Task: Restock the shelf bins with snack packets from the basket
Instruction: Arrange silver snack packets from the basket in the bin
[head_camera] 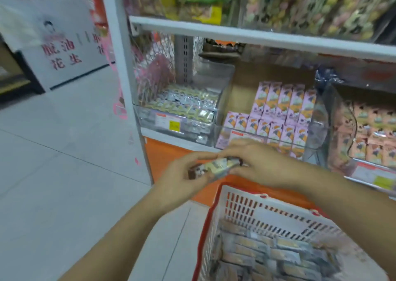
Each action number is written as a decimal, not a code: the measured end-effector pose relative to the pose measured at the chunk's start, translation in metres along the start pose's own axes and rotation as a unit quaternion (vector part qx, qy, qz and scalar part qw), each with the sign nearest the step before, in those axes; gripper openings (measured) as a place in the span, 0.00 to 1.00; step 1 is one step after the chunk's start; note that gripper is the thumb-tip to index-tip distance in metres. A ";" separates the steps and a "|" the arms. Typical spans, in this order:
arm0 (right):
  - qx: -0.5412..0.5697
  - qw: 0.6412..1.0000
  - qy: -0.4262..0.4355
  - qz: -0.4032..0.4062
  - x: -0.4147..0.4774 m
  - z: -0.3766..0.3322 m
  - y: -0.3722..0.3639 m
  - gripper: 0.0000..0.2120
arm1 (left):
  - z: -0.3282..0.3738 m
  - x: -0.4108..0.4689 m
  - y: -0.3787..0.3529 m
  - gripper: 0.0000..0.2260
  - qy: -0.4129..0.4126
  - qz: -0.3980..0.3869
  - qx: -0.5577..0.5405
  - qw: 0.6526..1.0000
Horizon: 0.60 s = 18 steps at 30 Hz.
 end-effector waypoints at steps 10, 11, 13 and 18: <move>-0.051 0.986 -0.120 0.108 0.050 0.049 0.047 0.33 | 0.032 0.038 0.103 0.11 -0.022 0.185 0.138 0.973; -0.068 0.985 -0.143 0.067 0.049 0.064 0.032 0.32 | 0.030 0.048 0.107 0.11 -0.013 0.204 0.147 0.968; -0.105 0.980 -0.169 0.009 0.043 0.082 0.007 0.29 | 0.024 0.074 0.107 0.12 0.004 0.220 0.167 0.961; -0.120 0.980 -0.156 0.018 0.048 0.084 0.004 0.24 | 0.005 0.154 0.083 0.16 0.026 0.220 0.217 0.951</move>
Point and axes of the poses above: each hand's wrist, its own x-axis towards the middle knuckle, its own y-axis out of the back of the hand, z = x × y, the point moved 10 cm from there along x, towards the middle knuckle, and after that the axes turned 3 degrees about z, right-handed, at the moved point
